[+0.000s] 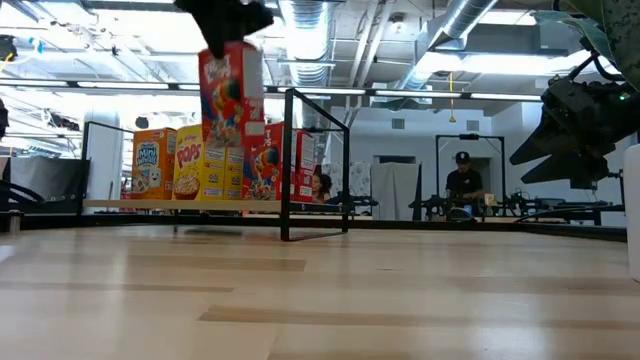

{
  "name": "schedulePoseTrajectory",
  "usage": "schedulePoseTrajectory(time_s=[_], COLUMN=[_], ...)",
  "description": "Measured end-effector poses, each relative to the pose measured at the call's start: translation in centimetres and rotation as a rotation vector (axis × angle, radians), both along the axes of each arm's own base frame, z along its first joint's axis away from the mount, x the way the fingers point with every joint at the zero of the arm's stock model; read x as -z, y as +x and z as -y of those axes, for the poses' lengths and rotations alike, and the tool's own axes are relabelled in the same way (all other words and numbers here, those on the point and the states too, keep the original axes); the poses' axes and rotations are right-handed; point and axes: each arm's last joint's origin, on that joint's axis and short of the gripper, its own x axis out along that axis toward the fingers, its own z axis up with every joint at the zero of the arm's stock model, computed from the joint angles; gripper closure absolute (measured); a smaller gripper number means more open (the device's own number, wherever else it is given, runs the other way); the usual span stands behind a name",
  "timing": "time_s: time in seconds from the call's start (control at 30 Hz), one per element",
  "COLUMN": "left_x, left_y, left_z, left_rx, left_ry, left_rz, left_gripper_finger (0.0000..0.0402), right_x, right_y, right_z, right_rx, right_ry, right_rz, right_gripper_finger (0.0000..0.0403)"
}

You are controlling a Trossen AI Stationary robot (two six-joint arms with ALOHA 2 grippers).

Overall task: Stack cereal on shelf
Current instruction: Put the red cereal box aligned with the other red cereal boxes on the shelf

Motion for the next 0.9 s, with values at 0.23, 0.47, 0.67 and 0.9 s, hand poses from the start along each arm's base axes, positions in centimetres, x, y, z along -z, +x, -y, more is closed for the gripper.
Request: schedulePoseTrajectory(time_s=[0.23,0.47,0.67,0.9], left_x=[1.1,1.1,2.2,2.7], left_y=[-0.4,-0.3,0.2,0.2], left_z=[-4.0,-5.5,-6.8,-7.9], left_rx=[0.006,0.046,0.028,0.022], left_ry=[-0.067,-0.099,-0.164,-0.179], left_rz=[-0.004,0.044,0.017,0.01], left_gripper_finger=[0.0272,0.0272,0.0272,0.0272], right_x=[0.0,-0.1,-0.1,-0.2], right_y=[0.0,0.1,0.1,0.1], right_z=[0.0,0.0,0.0,0.0], right_rx=[0.004,0.006,0.01,0.011], right_ry=[-0.003,-0.005,0.001,0.002], right_rz=[0.004,0.017,0.026,0.03], right_gripper_finger=[0.0086,0.0086,0.0086,0.0086])
